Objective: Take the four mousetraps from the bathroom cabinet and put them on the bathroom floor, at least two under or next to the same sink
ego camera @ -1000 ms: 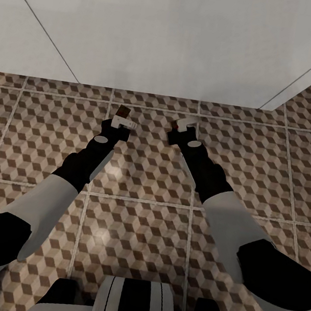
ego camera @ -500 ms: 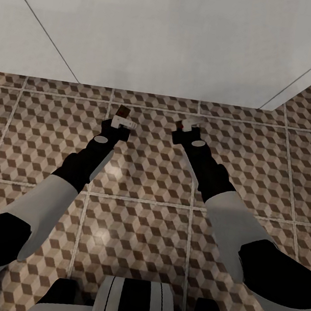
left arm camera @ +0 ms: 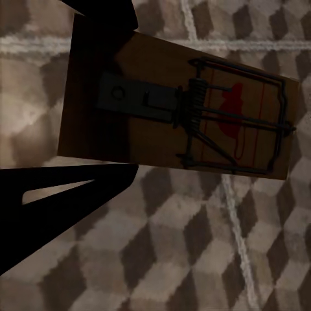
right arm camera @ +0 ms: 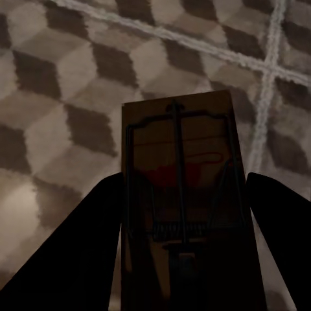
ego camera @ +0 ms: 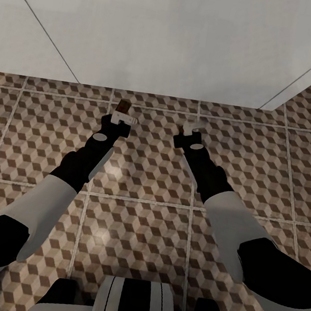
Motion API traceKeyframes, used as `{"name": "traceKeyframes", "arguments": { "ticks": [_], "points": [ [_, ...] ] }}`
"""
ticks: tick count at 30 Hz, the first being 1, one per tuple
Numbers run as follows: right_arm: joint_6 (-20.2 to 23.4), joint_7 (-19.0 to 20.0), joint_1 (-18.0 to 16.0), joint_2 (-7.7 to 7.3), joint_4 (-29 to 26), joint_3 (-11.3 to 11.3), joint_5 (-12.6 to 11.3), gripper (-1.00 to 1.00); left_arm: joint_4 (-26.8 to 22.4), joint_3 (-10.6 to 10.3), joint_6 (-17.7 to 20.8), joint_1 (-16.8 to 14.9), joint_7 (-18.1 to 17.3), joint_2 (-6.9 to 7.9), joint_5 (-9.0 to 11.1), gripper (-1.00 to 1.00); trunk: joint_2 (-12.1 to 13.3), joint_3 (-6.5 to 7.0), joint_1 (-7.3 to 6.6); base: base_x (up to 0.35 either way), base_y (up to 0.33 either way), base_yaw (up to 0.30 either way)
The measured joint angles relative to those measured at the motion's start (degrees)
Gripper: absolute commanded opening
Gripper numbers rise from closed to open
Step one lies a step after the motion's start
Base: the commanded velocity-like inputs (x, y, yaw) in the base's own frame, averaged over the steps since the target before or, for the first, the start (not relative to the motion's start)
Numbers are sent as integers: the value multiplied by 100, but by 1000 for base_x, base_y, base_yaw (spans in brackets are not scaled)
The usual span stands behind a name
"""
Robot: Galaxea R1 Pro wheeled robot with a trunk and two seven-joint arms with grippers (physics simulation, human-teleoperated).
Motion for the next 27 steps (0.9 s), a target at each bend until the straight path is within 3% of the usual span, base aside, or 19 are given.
{"name": "traceKeyframes", "arguments": {
  "ticks": [12, 27],
  "points": [
    [-26, 10, -2, 1, 100, -1, -8, -100, -66, 0, 15, 142, 9, 6, 4, -100, 0, 0, 0, 0, 0, 0],
    [-112, 71, -2, 10, 87, -1, -32, -100, 1079, 65, -18, 160, 8, -44, 8, -100, 0, 0, 0, 0, 0, 0]
  ]
}}
